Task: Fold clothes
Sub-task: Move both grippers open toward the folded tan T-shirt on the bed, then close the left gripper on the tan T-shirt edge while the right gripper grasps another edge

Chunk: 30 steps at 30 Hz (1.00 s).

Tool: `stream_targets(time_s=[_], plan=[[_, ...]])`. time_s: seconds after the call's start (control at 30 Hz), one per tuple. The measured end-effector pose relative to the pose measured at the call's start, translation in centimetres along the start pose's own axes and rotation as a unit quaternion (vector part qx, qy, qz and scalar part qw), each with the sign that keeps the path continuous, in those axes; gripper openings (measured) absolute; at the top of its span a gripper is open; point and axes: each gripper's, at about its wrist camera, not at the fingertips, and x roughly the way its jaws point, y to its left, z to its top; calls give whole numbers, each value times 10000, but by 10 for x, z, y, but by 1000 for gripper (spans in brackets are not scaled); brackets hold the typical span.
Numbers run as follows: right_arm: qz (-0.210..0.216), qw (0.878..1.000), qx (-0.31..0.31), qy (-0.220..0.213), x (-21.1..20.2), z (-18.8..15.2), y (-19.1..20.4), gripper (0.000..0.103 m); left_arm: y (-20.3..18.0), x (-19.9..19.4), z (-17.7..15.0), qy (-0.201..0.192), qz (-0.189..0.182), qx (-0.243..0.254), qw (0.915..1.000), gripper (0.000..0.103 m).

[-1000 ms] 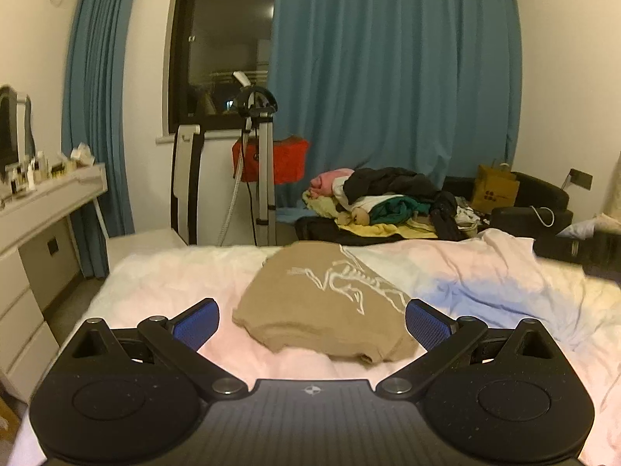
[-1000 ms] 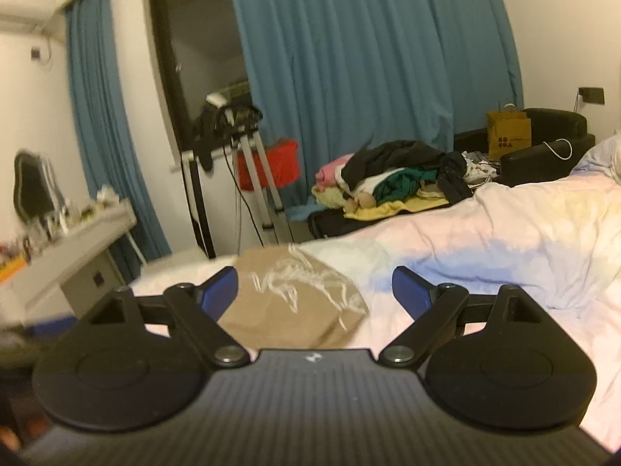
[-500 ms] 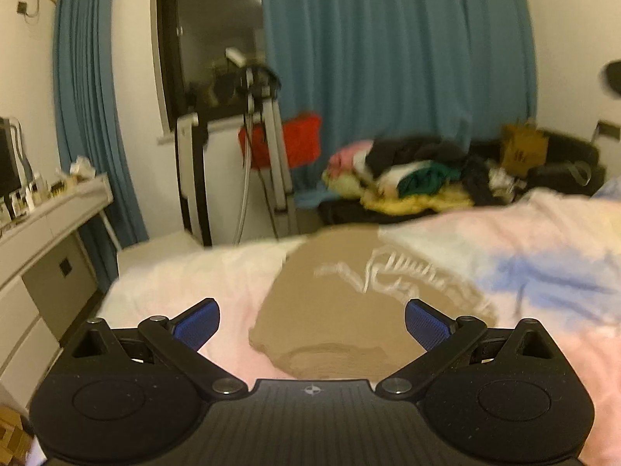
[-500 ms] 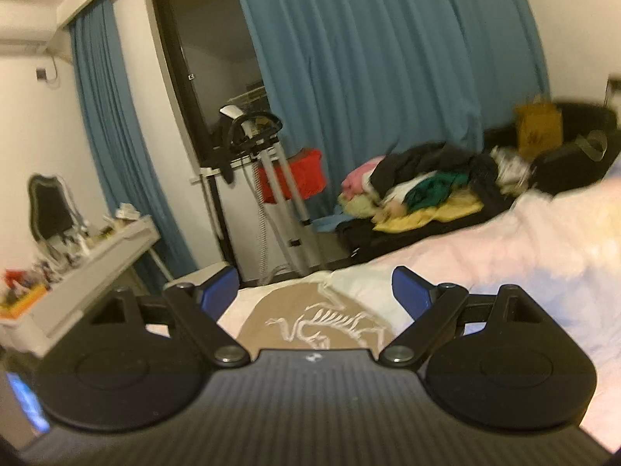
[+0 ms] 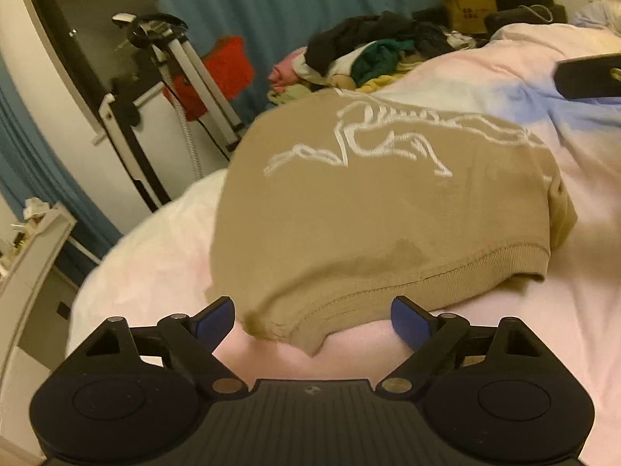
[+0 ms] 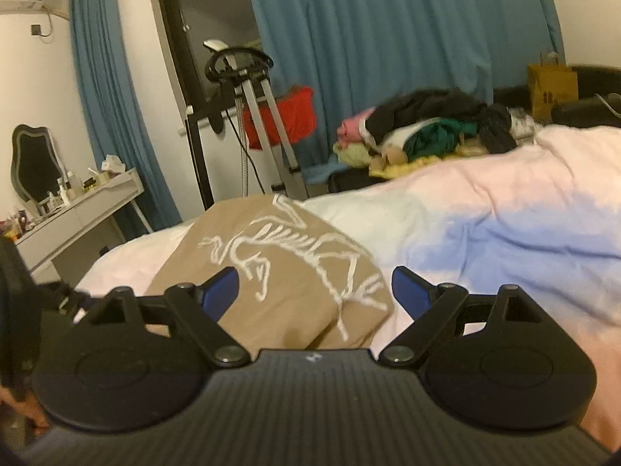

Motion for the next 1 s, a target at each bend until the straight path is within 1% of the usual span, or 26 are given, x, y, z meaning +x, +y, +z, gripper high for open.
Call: stream_targets(time_s=[0.03,0.1,0.17,0.23,0.3,0.43,0.5,0.57,0.6,0.67,0.7,0.73,0.8,0.87,0.93,1.0], plan=[[-27,10000,-43,-51,4,-3,-2,88,0,0,-4,-96,-46,52,9999,90],[-59,9999,76,44,13,-8,-5,88,1,-3,-12,-288,-165,136,9994,87],[-39,9997,206,135,20,-10,-6,88,2,-8,-20,-465,-320,207,9982,75],[-102,9999,51,113,21,-12,-2,88,2,-13,-27,-610,-506,266,9965,71],[-216,9996,-169,69,18,-16,3,87,2,-16,-31,-732,-588,295,9951,70],[-415,9978,-493,162,13,-24,11,87,3,-18,-42,-901,-584,112,9942,70],[-487,9960,-727,176,8,-27,19,87,8,-13,-42,-952,-558,-75,9939,67],[-487,9942,-939,209,5,-32,31,87,16,-6,-40,-992,-485,-392,9931,51],[-457,9931,-1049,240,5,-36,37,87,22,-1,-40,-995,-525,-608,9918,45],[-401,9897,-1338,300,6,-43,50,87,35,5,-39,-1022,-692,-1043,9869,22],[-388,9874,-1502,326,8,-47,57,87,40,5,-39,-1081,-772,-1192,9839,15],[-385,9847,-1660,378,9,-52,65,87,45,5,-39,-1140,-853,-1340,9807,4],[-397,9810,-1827,521,15,-59,78,87,53,-1,-39,-1400,-931,-1511,9741,3],[-499,9766,-1999,618,22,-63,92,87,64,-8,-40,-1627,-1097,-1664,9663,3],[-699,9701,-2249,586,31,-63,109,87,76,-13,-40,-1807,-1259,-1825,9582,2],[-877,9639,-2452,547,44,-60,126,87,88,-17,-39,-1903,-1359,-1983,9518,2]])
